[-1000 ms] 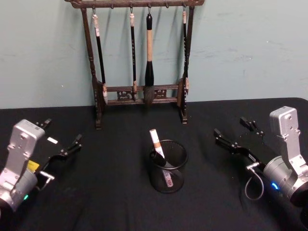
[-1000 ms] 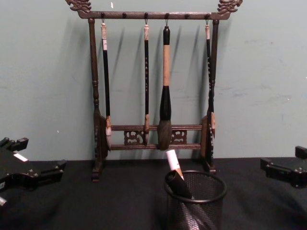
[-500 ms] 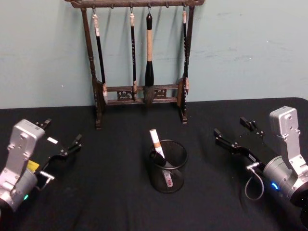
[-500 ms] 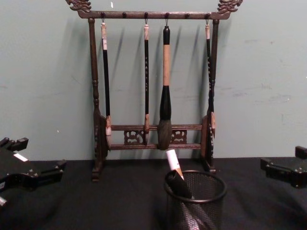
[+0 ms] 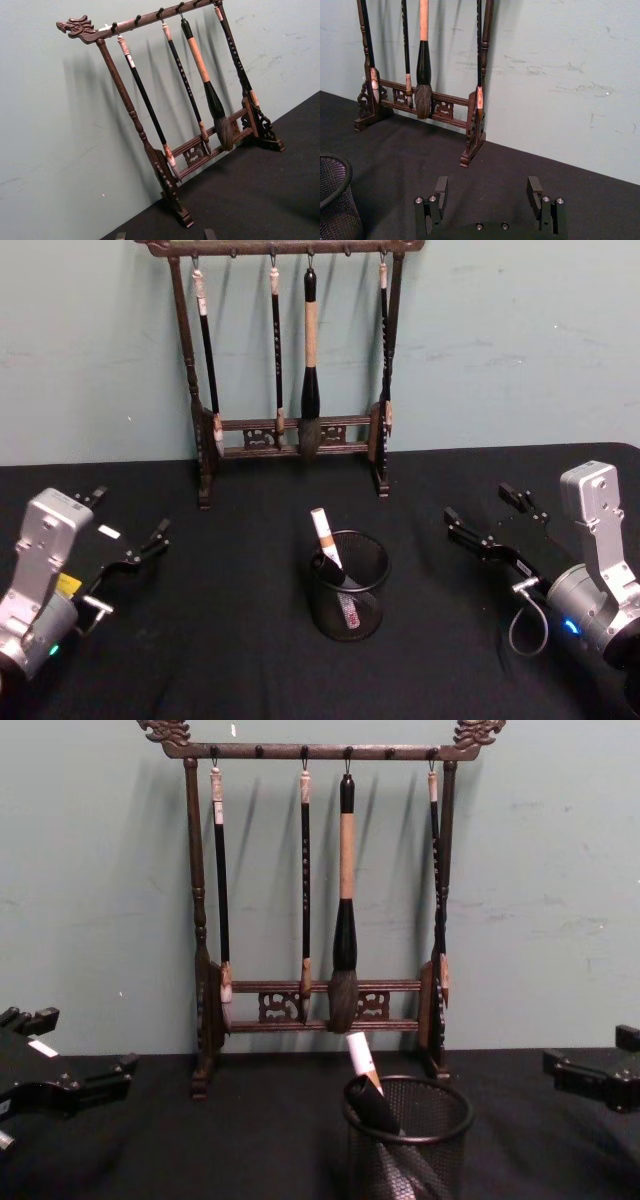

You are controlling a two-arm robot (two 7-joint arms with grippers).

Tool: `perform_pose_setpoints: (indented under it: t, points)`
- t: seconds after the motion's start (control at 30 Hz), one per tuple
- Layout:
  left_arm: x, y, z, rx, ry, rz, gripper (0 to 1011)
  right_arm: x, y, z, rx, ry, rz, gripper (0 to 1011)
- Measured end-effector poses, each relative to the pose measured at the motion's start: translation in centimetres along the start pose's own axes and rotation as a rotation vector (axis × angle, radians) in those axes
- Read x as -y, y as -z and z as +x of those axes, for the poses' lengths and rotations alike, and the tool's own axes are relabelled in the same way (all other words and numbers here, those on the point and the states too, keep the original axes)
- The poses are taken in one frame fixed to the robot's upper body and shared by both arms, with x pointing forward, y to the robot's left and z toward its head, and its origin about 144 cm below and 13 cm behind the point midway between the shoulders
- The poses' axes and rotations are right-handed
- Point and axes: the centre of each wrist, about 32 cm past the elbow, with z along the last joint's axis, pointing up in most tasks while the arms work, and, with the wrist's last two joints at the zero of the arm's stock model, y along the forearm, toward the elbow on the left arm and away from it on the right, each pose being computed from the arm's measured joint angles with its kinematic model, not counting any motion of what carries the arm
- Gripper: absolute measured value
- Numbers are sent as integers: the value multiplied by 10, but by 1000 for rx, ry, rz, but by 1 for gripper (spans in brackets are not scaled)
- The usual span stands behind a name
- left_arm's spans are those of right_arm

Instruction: Pick up the water-based marker from the table and place it into the pen holder.

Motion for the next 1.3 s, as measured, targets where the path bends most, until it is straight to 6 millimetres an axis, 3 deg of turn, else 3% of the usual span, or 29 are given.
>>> perform_pose_setpoints:
  t: [1.3]
  points:
    - [0,0,0,0,0,0,1006,0,0,0,0,0,0,1003]
